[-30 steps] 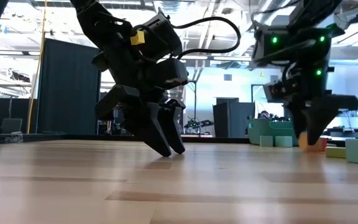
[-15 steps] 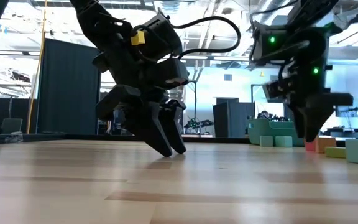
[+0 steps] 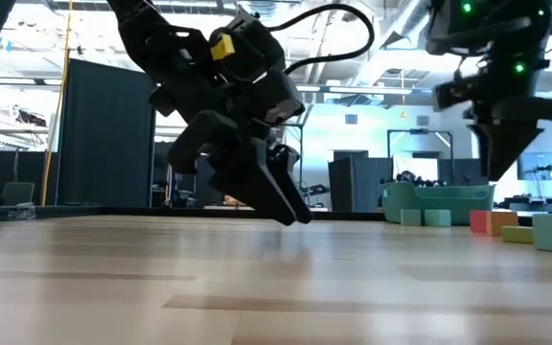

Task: Sort blocks by size
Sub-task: Put the small yellow square block into the blue bin

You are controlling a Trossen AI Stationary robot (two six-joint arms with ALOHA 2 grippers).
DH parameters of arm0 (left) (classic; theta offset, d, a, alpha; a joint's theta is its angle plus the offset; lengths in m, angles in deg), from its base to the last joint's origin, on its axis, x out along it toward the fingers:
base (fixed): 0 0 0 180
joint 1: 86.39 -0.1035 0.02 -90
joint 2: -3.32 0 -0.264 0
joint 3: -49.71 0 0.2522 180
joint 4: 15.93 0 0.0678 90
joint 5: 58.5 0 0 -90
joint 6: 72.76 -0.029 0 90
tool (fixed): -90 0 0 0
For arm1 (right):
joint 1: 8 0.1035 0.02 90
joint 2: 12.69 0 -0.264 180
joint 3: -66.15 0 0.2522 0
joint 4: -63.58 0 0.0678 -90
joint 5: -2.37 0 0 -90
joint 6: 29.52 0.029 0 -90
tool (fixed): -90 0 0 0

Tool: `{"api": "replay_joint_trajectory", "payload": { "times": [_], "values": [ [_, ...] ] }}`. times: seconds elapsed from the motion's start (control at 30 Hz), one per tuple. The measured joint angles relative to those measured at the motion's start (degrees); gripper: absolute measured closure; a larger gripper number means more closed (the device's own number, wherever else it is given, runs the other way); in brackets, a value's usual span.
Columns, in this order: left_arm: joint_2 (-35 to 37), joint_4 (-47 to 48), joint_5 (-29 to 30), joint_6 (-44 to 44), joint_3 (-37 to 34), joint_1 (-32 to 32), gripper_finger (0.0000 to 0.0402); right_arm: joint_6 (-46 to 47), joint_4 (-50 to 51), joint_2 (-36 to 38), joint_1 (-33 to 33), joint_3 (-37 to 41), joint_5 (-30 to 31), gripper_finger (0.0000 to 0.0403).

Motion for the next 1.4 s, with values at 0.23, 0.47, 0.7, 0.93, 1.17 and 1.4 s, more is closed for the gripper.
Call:
{"api": "replay_joint_trajectory", "payload": {
  "times": [0.23,0.47,0.7,0.93,1.17,1.4],
  "values": [
    [0.0,1.6,0.1,0.6,0.1,0.0,0.0204,7.0,-6.9,2.1,-2.0,7.8,-6.2,0.0173],
    [0.1,2.3,0.1,-0.1,0.1,0.0,0.0204,10.0,-12.1,2.0,-2.4,11.2,-6.2,0.0148],
    [0.2,1.8,0.2,-0.4,0.1,0.0,0.0204,10.5,-16.0,-1.5,-2.4,12.9,-4.2,0.0147],
    [0.2,2.1,0.2,-0.4,0.1,0.0,0.0204,9.9,-21.1,-7.0,-2.3,12.7,-2.6,0.016],
    [0.2,3.3,0.2,-0.5,0.2,0.0,0.0204,11.2,-21.1,-7.1,-1.5,12.7,-2.0,0.024],
    [0.3,2.7,0.2,-0.5,0.2,0.0,0.0204,13.2,-21.9,-4.9,-1.4,9.7,0.2,0.0246]
  ]
}}
